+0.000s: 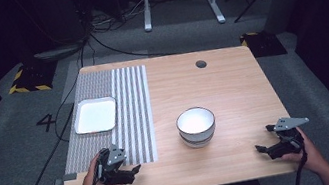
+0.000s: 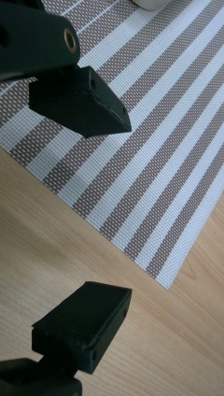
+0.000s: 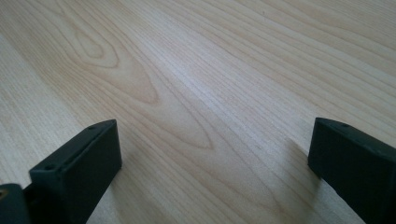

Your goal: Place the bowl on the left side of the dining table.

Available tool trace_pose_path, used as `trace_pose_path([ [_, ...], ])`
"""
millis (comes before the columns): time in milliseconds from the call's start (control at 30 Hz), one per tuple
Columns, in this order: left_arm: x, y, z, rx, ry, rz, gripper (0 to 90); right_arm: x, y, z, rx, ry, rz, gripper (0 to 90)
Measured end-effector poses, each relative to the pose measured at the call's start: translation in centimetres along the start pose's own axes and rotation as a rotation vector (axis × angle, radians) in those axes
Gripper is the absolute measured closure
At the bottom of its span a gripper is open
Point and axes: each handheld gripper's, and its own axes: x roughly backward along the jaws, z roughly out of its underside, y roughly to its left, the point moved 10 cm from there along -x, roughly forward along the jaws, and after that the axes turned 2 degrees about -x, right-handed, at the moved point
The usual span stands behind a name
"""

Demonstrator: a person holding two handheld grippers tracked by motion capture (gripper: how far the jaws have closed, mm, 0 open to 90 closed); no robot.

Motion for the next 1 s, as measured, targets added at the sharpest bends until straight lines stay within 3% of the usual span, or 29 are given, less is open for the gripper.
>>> trace_pose_path([
  [567, 0.4, -0.5, -1.7, -0.06, 0.004, 0.007, 18.1, 0.0, 0.0, 0.0, 0.0, 0.0, 0.0, 2.8],
  [1000, -0.2, -1.1, -3.4, -0.108, 0.014, 0.022, 18.1, 0.0, 0.0, 0.0, 0.0, 0.0, 0.0, 2.8],
])
